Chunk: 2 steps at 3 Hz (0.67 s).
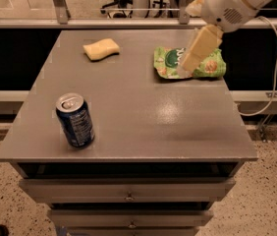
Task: Pick sponge
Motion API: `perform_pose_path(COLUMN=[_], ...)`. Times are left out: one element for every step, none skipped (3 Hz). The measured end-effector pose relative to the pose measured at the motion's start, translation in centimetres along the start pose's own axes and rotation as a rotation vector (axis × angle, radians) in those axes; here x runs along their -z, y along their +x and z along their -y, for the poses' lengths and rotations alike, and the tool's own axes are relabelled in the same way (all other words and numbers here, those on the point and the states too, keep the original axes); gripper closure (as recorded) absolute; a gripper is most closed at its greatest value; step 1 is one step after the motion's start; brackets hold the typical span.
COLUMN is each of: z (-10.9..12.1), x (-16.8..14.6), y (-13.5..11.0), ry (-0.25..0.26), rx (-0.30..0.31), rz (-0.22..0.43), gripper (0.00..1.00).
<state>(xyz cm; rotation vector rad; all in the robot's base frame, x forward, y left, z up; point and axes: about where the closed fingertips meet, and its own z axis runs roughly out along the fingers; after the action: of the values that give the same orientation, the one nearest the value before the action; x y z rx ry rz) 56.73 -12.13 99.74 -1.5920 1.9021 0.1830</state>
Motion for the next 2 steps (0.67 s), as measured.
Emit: perform_pose_path(z=[3.20,3.20], x=[-5.11,-5.12], y=[-5.43,-5.44], ry=[-0.044,-0.044], rx=[-0.002,-0.002], rz=[0.140,0.140], gripper=[0.00,0.00])
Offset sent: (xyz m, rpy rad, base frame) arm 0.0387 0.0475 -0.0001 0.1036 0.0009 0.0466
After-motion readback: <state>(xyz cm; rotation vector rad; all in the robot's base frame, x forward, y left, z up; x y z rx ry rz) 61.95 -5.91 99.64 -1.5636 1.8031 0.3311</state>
